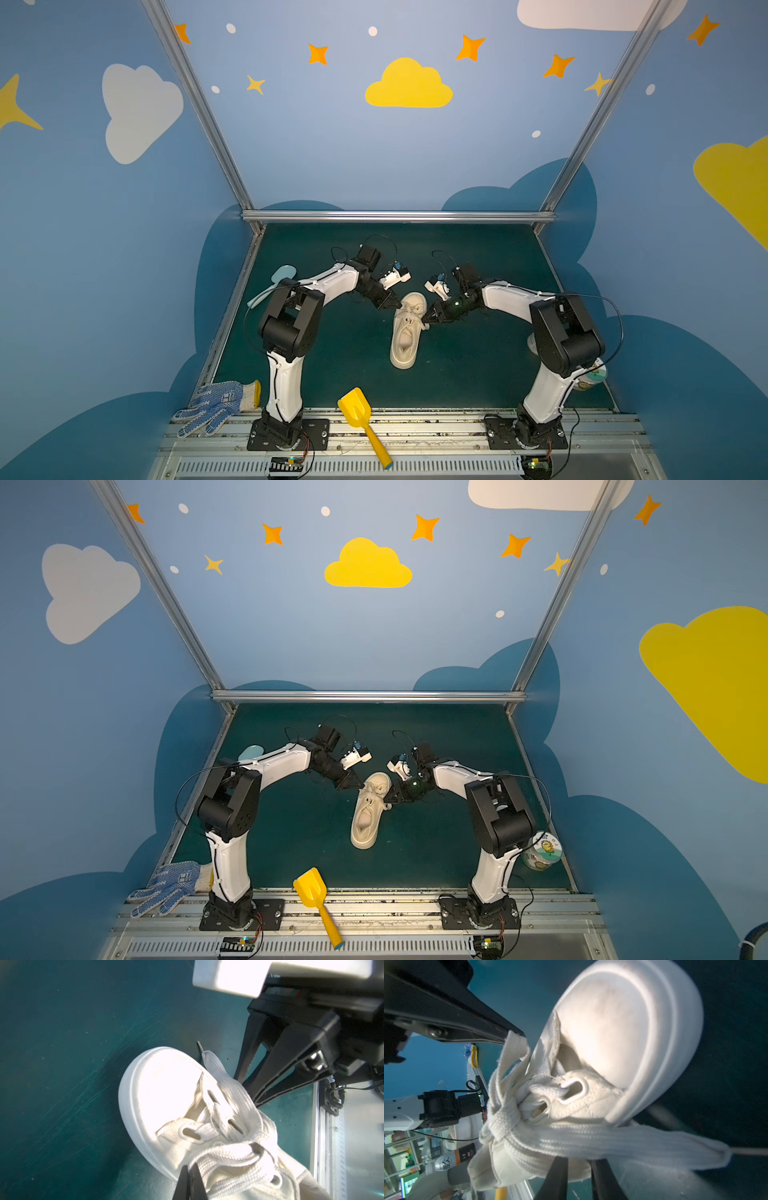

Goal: Tie the shoes
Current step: 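Hold the bow loop with the right gripper while the left gripper holds the lace end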

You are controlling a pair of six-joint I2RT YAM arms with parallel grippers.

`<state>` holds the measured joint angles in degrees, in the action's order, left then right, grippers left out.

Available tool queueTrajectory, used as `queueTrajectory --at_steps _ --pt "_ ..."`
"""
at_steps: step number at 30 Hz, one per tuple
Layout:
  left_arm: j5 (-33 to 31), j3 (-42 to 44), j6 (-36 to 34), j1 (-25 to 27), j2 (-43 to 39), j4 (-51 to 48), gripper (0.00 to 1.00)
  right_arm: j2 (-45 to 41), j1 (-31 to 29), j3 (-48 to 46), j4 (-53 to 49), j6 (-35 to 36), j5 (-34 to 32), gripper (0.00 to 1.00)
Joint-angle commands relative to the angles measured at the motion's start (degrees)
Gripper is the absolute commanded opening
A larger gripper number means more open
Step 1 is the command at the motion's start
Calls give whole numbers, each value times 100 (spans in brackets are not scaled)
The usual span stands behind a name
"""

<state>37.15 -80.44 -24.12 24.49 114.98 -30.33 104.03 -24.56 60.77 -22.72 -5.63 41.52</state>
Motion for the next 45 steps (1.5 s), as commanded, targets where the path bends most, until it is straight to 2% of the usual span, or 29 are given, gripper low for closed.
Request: queueTrajectory --at_steps 1,4,14,20,22,26,34,39,42,45 --pt "94 -15 -4 -13 -168 -70 4 35 -26 129 -45 77 54 10" --pt "-11 -11 16 -14 -219 -49 4 -51 -27 86 -98 81 21 0" --pt "-290 99 20 -23 -514 49 3 -544 -32 -212 -94 -26 -76 0" --pt "-209 39 35 -12 -468 13 3 -434 -52 -170 -118 0 -3 0" --pt "-179 38 45 -5 -450 6 3 -360 -71 -128 -103 -7 14 8" --pt "-172 46 51 2 -454 7 3 -263 -119 -70 -59 -12 15 14" --pt "-168 56 56 3 -441 18 3 -166 -194 -101 -35 -7 -20 22" --pt "-172 63 59 6 -438 10 3 -85 -224 -118 60 -8 96 24" --pt "-167 73 57 11 -458 8 3 5 -226 -97 111 14 189 23" --pt "-193 84 59 9 -474 3 3 39 -221 -40 56 51 198 10"
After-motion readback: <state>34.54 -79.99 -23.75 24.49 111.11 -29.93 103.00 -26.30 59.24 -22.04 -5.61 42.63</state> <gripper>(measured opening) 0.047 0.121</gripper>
